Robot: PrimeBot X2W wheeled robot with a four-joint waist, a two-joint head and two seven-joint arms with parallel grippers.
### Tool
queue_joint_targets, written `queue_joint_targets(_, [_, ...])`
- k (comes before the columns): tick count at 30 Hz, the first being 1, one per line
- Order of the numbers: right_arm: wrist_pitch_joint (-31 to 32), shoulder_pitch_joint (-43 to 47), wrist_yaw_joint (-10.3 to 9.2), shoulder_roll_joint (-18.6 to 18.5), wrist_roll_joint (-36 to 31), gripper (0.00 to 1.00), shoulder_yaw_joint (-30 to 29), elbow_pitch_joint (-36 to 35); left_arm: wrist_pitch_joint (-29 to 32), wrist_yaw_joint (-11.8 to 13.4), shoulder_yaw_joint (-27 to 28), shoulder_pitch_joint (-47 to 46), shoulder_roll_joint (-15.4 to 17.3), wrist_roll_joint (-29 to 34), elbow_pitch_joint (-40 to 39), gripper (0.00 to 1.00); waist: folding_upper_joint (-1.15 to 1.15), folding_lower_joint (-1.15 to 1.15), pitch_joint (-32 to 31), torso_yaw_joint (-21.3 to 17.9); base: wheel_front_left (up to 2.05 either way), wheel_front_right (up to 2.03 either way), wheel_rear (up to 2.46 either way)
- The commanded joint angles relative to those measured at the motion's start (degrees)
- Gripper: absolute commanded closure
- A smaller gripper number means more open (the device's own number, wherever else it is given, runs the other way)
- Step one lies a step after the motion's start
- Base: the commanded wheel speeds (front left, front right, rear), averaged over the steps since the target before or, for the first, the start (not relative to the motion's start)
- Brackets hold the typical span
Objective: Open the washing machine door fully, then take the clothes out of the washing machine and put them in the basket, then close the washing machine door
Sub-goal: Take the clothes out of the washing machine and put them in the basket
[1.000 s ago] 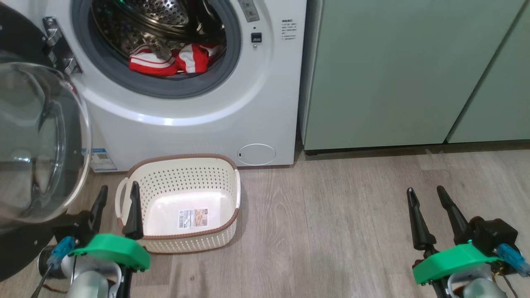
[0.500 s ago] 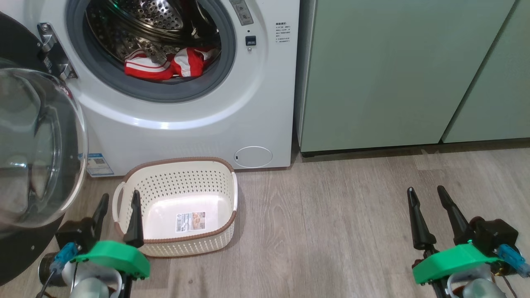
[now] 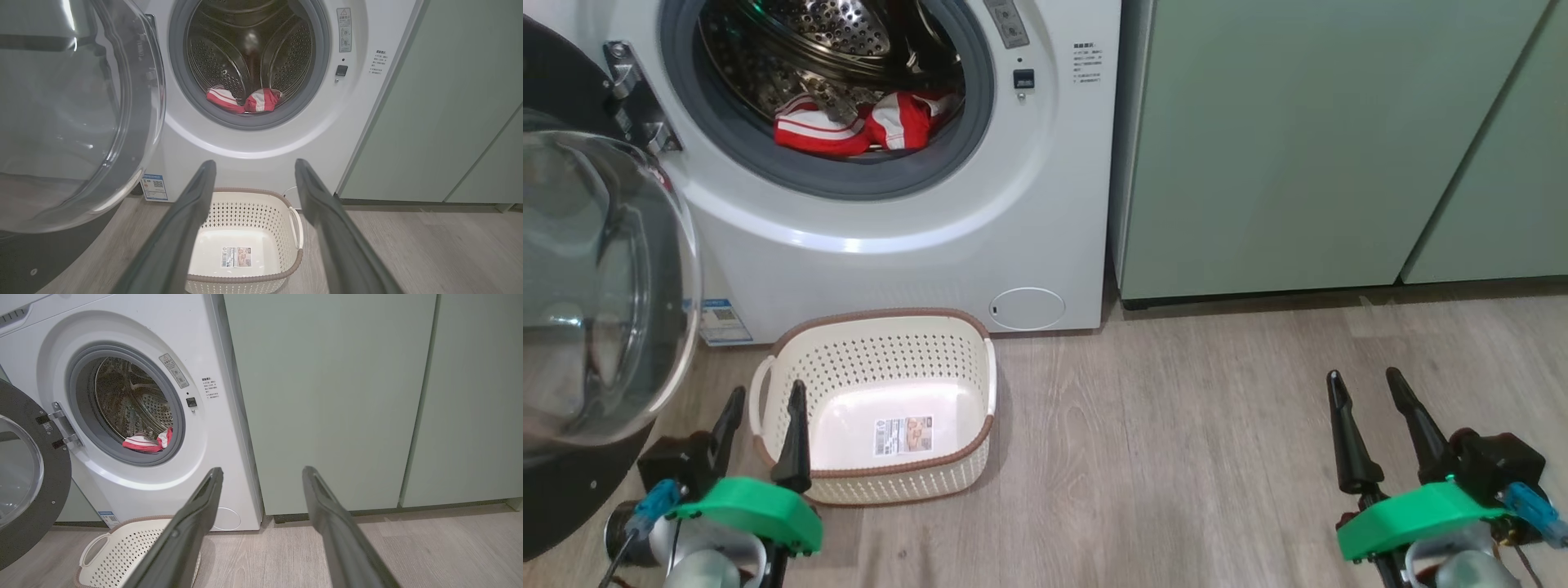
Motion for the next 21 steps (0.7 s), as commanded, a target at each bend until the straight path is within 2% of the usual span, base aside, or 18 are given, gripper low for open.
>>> queue_joint_targets(1, [-0.52, -0.90, 0.40, -0.06, -0.67, 0.00, 0.95, -1.59, -0.39, -0.36, 1.64, -3.39, 1.55, -0.63, -1.57, 0.00, 0.00, 0.00, 0.08, -0.05, 1.40, -1.40, 0.00])
queue_joint_targets(21, [-0.52, -1.05, 0.40, 0.19, -0.56, 0.00, 0.91, -1.60, -0.39, -0.36, 2.27, -4.49, 1.28, 1.78, -1.15, 0.00, 0.00, 0.00, 0.26, -0.24, 1.88, -1.86, -0.02])
